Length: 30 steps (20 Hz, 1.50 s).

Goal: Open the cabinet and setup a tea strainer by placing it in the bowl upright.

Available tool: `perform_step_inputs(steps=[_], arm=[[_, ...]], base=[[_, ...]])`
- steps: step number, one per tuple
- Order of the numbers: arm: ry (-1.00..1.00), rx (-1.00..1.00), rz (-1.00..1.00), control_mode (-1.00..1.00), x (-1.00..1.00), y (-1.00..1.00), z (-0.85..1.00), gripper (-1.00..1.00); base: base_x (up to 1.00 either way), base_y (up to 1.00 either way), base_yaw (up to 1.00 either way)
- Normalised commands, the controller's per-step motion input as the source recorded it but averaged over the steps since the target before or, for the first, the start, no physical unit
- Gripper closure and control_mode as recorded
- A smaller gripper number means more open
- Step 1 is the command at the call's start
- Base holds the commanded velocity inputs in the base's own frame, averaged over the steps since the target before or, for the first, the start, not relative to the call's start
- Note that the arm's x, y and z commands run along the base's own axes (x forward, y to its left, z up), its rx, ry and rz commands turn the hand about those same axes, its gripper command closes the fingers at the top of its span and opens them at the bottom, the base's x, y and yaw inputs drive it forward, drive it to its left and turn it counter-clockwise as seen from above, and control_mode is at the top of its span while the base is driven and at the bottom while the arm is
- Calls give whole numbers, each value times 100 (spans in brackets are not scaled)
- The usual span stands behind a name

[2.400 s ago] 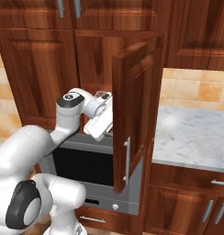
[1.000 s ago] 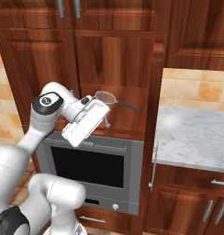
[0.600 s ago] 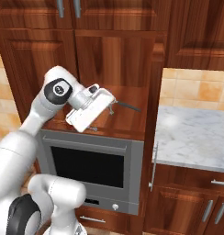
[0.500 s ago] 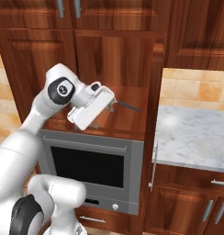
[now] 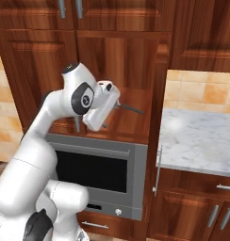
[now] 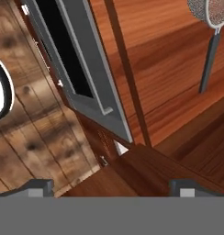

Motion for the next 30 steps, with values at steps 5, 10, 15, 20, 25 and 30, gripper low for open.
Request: perform_step_inputs(steps=[5, 10, 15, 20, 25, 30], arm=[[-24, 22, -1, -100, 15, 3, 0, -100], [-10, 39, 6, -100, 26, 0, -11, -100], [-6, 23, 5, -100, 29, 0, -1, -100], [1, -5, 2, -100, 15, 8, 0, -100], [15, 0, 3, -100, 31, 0, 0, -100], [10, 0, -1, -100, 35, 0, 0, -100]], base=[[0, 0, 0], [0, 0, 0], [0, 0, 0], [0, 0, 0], [0, 0, 0], [0, 0, 0]])
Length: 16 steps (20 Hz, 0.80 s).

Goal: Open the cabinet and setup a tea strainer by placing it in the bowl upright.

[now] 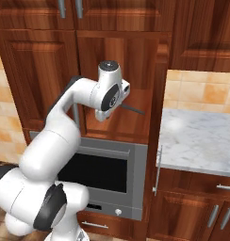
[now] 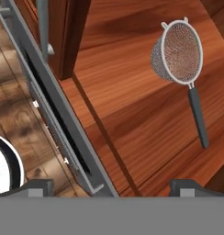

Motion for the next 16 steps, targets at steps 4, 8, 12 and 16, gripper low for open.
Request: perform_step_inputs(steps=[4, 8, 12, 16], arm=[[3, -5, -9, -100, 24, -1, 0, -100], [1, -1, -5, -100, 9, -7, -6, -100], [0, 0, -9, -100, 5, -4, -21, -100], [0, 0, -14, -100, 0, -1, -15, -100]], base=[[0, 0, 0], [0, 0, 0], [0, 0, 0], [0, 0, 0]])
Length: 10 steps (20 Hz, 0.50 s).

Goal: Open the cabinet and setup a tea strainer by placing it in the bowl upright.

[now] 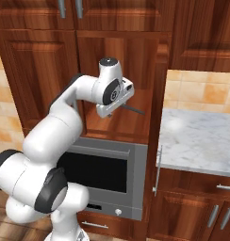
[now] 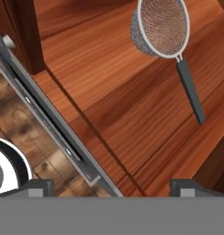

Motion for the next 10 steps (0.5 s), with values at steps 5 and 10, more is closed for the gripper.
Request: perform_step_inputs(steps=[5, 10], arm=[[1, 0, -18, -100, 0, 0, -1, -100], [0, 0, -9, -100, 0, 0, 0, -100]], base=[[0, 0, 0], [0, 0, 0]])
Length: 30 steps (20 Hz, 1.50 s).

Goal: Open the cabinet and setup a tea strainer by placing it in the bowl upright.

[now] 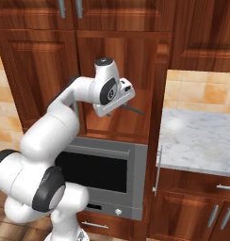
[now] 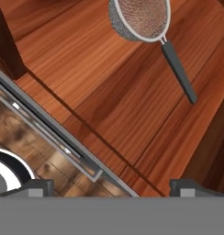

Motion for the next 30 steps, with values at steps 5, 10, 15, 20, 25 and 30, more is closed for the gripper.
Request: perform_step_inputs(steps=[5, 10, 15, 20, 25, 30], arm=[[0, 0, -1, -100, 6, 0, -4, -100], [0, 0, 0, -100, 30, -2, -3, -100], [0, -2, 1, -100, 26, 0, 0, -100], [2, 0, 0, -100, 22, 0, -6, -100], [0, 0, 0, -100, 24, -7, -15, -100], [0, 0, 3, -100, 28, -15, -18, -100]], base=[[0, 0, 0], [0, 0, 0], [0, 0, 0], [0, 0, 0], [0, 0, 0], [0, 0, 0]])
